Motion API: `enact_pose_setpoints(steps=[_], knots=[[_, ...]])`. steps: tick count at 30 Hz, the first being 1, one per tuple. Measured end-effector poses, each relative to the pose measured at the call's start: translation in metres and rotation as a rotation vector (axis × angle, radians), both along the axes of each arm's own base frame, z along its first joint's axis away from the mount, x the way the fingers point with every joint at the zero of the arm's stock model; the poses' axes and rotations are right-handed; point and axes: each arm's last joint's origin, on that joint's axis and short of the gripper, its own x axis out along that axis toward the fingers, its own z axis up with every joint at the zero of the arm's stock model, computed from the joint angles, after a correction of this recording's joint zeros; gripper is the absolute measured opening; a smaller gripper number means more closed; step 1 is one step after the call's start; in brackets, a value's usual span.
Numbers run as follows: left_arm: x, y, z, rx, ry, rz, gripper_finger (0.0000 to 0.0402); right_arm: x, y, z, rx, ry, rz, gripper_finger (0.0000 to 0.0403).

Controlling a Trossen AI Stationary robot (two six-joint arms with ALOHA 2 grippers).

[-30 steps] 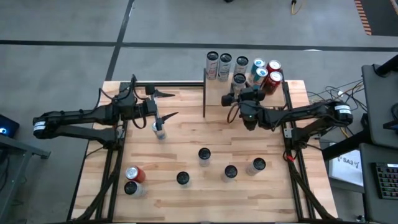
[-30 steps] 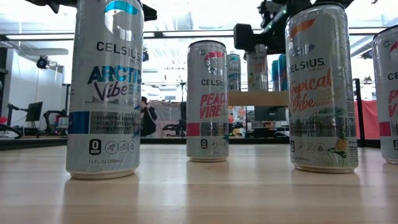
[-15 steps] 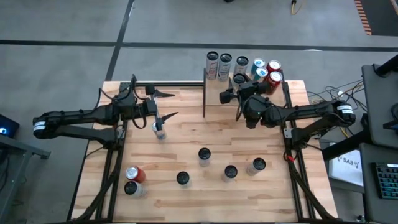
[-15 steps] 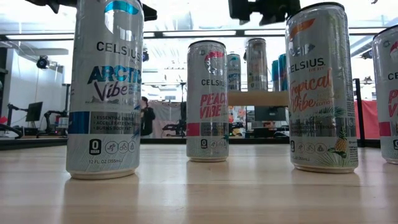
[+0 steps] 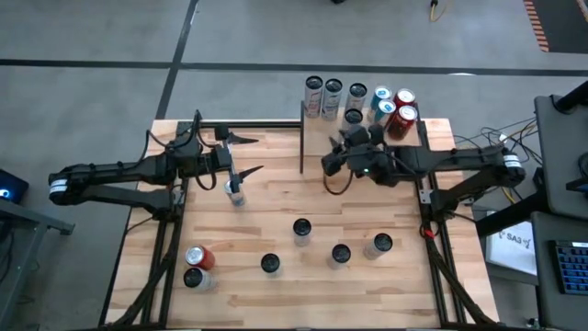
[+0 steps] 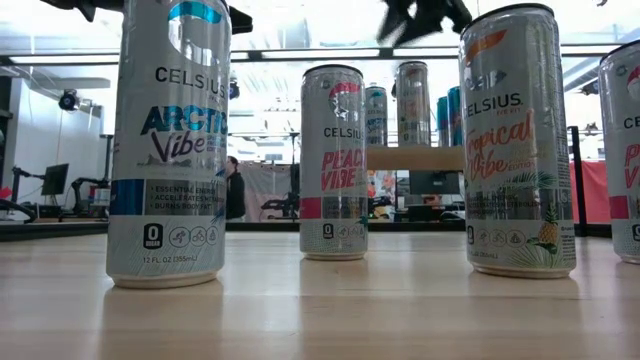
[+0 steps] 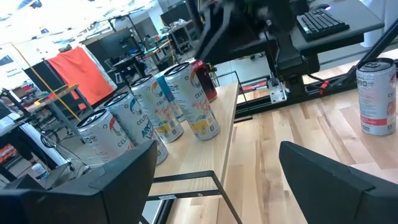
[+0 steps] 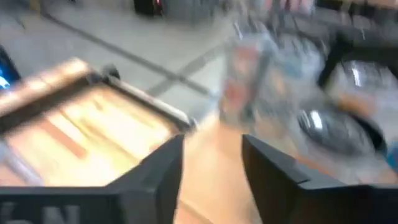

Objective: Place canned beverage on shelf
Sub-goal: Put the top white yellow soda can on the shelf aligned with the other white yellow soda can

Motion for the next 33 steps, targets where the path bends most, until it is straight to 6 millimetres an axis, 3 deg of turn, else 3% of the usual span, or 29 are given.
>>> enact_pose_setpoints(steps=[6, 8, 18, 25, 33], knots=[[0.0, 0.0, 0.0, 0.0, 0.0, 0.0, 0.0323, -0.018, -0.007, -0.018, 0.136, 0.123, -0.148, 0.0039], [0.0, 0.0, 0.0, 0.0, 0.001, 0.0, 0.0323, -0.019, -0.01, -0.021, 0.14, 0.124, -0.163, 0.0017], [0.0, 0.0, 0.0, 0.002, 0.002, 0.0, 0.0323, -0.004, -0.033, -0.024, 0.103, 0.126, -0.161, 0.0013], [0.0, 0.0, -0.001, 0.003, 0.003, -0.001, 0.0323, -0.01, -0.055, -0.024, 0.103, 0.139, -0.237, 0.0012], [0.0, 0.0, -0.001, 0.01, 0.005, -0.001, 0.0323, -0.01, -0.056, -0.023, 0.11, 0.15, -0.206, 0.0012]])
